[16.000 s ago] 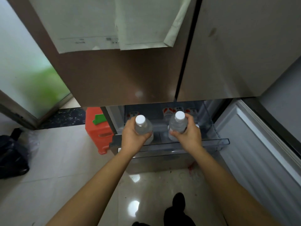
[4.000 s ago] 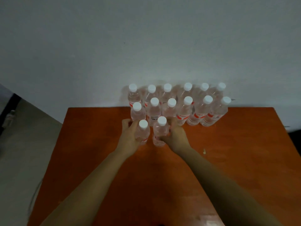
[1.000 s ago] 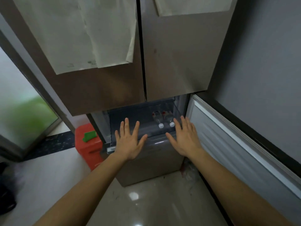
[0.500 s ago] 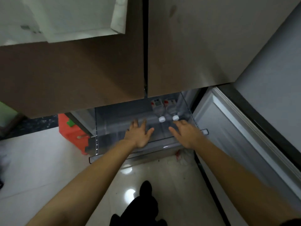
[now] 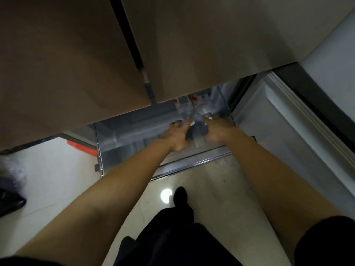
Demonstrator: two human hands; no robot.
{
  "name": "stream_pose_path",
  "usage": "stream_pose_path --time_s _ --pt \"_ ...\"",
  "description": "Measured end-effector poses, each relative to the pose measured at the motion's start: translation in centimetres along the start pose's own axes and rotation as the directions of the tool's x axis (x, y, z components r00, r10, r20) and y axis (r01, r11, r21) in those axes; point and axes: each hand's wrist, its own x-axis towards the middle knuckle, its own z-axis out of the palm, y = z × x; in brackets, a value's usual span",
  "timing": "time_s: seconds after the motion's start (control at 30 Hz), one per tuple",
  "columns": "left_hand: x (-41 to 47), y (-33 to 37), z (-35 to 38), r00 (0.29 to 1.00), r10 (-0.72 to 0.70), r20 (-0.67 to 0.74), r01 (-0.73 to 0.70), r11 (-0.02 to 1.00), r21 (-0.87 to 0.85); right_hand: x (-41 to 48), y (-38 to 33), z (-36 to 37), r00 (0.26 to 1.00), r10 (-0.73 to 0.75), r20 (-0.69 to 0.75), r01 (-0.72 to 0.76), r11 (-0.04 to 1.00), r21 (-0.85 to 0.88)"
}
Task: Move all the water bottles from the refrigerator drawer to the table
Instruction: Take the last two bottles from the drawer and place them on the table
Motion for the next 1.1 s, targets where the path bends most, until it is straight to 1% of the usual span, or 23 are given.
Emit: stream_pose_path --time_s 0.1,0.23,0.3,0.33,0.43,0.53,0.63,0.7,0.77,0.8,0.83,0.9,0.93,0.97,1.0,1.03,1.1 --pt "1.8 0.8 -0.4 1.0 0.004 -0.003 -0.004 0.999 0.043 -0.7 0.3 0.0 0.992 0.003 0.126 0.002 0.999 -0.038" --pt "2.6 1.2 0.0 0.998 -0.054 -0.022 0.055 0.997 0.054 -0.7 0.5 0.0 0.983 -0.016 0.184 0.018 1.0 -0.013" --pt "2.1 0.7 0.0 0.996 -0.068 -0.051 0.071 0.996 0.056 -0.3 0.2 0.3 0.973 -0.011 0.231 0.02 0.999 -0.036" --pt "1.7 0.2 0.1 0.996 -0.073 -0.051 0.075 0.996 0.039 -0.1 0.2 0.5 0.966 -0.004 0.257 0.017 0.999 -0.048" --pt "-0.2 -1.7 0.1 0.996 -0.091 0.011 0.091 0.994 -0.063 -0.5 -0.4 0.2 0.949 0.004 0.315 0.014 0.998 -0.054" --pt "-2.4 -2.7 -0.4 0.995 -0.102 0.006 0.102 0.991 -0.086 -2.2 -0.9 -0.7 0.947 -0.013 0.32 0.029 0.999 -0.046" --pt "-5.2 -2.7 -0.8 0.992 -0.123 -0.02 0.121 0.989 -0.089 -3.5 -0.9 -0.6 0.969 -0.003 0.246 0.005 1.0 -0.005" --pt "-7.3 -2.8 -1.0 0.988 -0.136 -0.068 0.129 0.987 -0.098 -4.9 -1.2 -0.7 0.99 -0.006 0.142 -0.004 0.998 0.064" --pt "-9.6 -2.6 -1.3 0.975 -0.16 -0.152 0.143 0.983 -0.118 -7.2 -1.7 -1.4 0.997 -0.064 0.036 0.061 0.995 0.084" --pt "-10.6 -2.5 -1.5 0.96 -0.176 -0.219 0.152 0.981 -0.12 -8.1 -1.8 -1.8 0.995 -0.101 -0.024 0.102 0.992 0.073" --pt "-11.7 -2.3 -1.8 0.933 -0.182 -0.311 0.153 0.981 -0.116 -9.2 -1.9 -2.2 0.987 -0.124 -0.099 0.131 0.989 0.064" --pt "-13.6 -1.8 -2.6 0.837 -0.164 -0.522 0.138 0.986 -0.09 -11.2 -2.4 -3.5 0.947 -0.148 -0.284 0.168 0.985 0.047" --pt "-14.4 -1.5 -3.1 0.783 -0.151 -0.604 0.138 0.988 -0.069 -12.1 -2.6 -4.2 0.922 -0.147 -0.359 0.173 0.984 0.042" --pt "-15.1 -1.3 -3.5 0.748 -0.148 -0.647 0.148 0.987 -0.055 -13.0 -2.8 -4.9 0.902 -0.139 -0.408 0.172 0.984 0.046" --pt "-15.8 -1.3 -3.7 0.736 -0.157 -0.658 0.165 0.985 -0.051 -13.9 -2.9 -5.4 0.894 -0.13 -0.429 0.173 0.983 0.064" --pt "-16.4 -1.4 -3.8 0.743 -0.182 -0.644 0.187 0.98 -0.06 -14.7 -3.0 -5.7 0.897 -0.13 -0.422 0.178 0.981 0.076" --pt "-17.3 -2.1 -3.3 0.766 -0.232 -0.599 0.225 0.97 -0.087 -15.9 -3.2 -5.1 0.916 -0.178 -0.36 0.207 0.977 0.044"
